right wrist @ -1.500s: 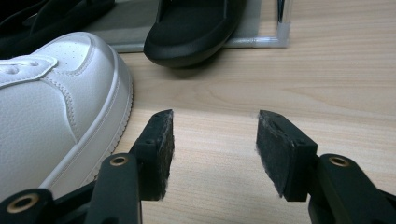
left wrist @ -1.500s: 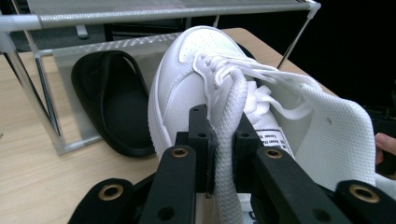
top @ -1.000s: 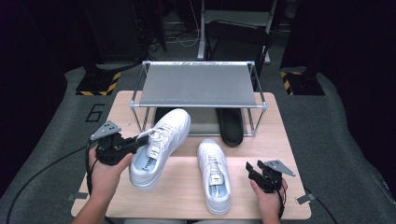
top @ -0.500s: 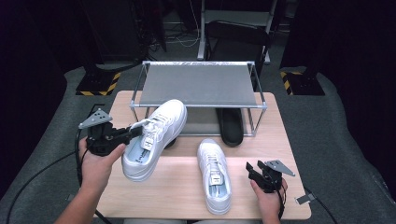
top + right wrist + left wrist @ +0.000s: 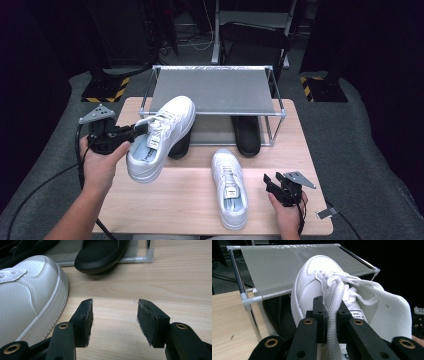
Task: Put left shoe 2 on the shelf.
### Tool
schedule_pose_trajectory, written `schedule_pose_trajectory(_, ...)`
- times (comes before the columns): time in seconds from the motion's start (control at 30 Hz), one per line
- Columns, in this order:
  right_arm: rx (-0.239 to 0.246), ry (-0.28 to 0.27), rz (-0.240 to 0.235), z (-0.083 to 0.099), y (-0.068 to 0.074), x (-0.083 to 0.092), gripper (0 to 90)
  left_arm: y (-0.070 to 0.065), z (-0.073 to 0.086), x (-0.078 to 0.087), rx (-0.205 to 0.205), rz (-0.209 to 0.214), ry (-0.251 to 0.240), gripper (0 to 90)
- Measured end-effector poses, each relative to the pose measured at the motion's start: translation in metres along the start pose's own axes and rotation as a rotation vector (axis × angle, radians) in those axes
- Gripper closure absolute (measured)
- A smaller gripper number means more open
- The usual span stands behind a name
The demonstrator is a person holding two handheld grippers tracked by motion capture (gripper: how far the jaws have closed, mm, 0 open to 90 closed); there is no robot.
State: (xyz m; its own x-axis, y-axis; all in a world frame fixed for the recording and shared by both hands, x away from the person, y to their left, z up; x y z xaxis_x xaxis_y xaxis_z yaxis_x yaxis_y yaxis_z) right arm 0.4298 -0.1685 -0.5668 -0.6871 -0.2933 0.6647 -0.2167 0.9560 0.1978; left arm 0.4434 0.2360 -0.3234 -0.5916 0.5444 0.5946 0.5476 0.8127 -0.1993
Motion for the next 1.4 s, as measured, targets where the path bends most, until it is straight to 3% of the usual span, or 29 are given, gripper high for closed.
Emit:
schedule_pose_trajectory(0.63,0.001,0.002,0.002,0.001,-0.001,-0.001,46.2,0.035,-0.035,-0.027,0.072,-0.043,-0.015,82.4)
schedule_pose_trajectory(0.77,0.0,0.001,-0.001,0.0,-0.001,-0.001,46.2,0.04,-0.04,-0.032,0.091,-0.035,-0.015,82.4)
schedule_pose_trajectory(1.4,-0.012,-0.013,-0.011,0.0,0.0,0.002,46.2,0.064,-0.064,-0.061,0.118,-0.078,-0.042,82.4)
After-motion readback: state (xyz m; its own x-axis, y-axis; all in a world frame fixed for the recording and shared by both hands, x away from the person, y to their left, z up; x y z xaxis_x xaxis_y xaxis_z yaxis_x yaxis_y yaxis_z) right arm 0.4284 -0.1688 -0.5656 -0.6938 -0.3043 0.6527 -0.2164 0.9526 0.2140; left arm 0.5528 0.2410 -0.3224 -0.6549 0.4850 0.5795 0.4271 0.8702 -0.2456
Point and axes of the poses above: each handheld gripper's, and its own axes: x roughly backward along the jaws, z roughly out of its underside, y roughly to its left, the point moved 10 cm from there along -x, roughly forward along the jaws, and after that the axes turned 13 degrees about y, right-handed, at the moved point
